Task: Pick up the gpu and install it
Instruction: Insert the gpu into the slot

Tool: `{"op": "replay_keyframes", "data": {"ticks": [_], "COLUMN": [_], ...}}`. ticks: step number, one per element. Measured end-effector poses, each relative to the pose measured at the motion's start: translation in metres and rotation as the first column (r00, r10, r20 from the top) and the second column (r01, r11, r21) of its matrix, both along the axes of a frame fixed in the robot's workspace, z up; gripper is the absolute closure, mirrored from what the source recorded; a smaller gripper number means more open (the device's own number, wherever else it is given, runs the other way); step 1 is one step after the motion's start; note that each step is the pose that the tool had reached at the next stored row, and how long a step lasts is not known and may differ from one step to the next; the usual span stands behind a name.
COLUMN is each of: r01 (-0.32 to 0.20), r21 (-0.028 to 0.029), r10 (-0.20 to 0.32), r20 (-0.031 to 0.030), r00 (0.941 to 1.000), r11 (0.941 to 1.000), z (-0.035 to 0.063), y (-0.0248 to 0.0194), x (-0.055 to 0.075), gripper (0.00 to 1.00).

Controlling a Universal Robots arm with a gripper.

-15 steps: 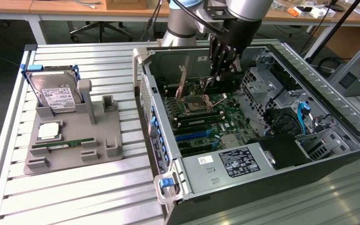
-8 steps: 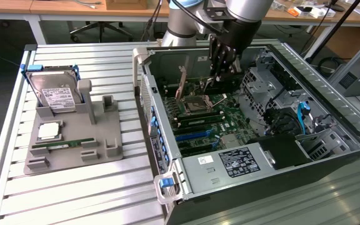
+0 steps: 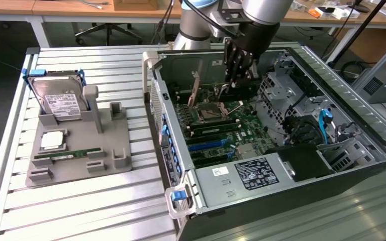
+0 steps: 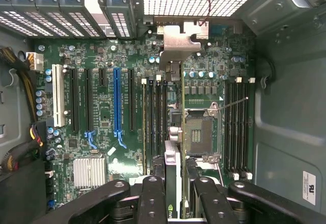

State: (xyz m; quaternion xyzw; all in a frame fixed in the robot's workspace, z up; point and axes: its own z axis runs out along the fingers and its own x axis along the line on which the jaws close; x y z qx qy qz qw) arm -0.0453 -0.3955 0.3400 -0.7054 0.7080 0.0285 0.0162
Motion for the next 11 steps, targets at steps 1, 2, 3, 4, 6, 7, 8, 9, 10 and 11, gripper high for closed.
{"op": "replay_keyframes", "data": {"ticks": [1,2,3,4,6,7,8,9,10,11], "r01": [0.000,0.000,0.000,0.000,0.000,0.000,0.000,0.000,0.000,0.000], "r21": [0.0000,0.0000,0.0000,-0.0001,0.0000,0.0000,0.0000,0.0000,0.0001,0.0000], "r10": [0.000,0.000,0.000,0.000,0.000,0.000,0.000,0.000,0.000,0.000], "r20": [0.0000,0.0000,0.0000,0.0000,0.0000,0.0000,0.0000,0.0000,0.0000,0.0000], "r00": [1.0000,1.0000,1.0000,1.0000,1.0000,1.0000,1.0000,1.0000,1.0000,1.0000], "r11": [1.0000,1.0000,1.0000,1.0000,1.0000,1.0000,1.0000,1.0000,1.0000,1.0000], "z": [-0.0001,-0.0004,-0.0005,-0.0007,-0.0011,-0.0014,-0.0015,-0.0017,-0.0018,-0.0020], "y": [0.0000,0.0000,0.0000,0.0000,0.0000,0.0000,0.0000,0.0000,0.0000,0.0000], "x": [0.0000,0.0000,0.0000,0.0000,0.0000,0.0000,0.0000,0.0000,0.0000,0.0000], "gripper": [0.73,0.73,0.73,0.73,0.73,0.73,0.73,0.73,0.73,0.73]}}
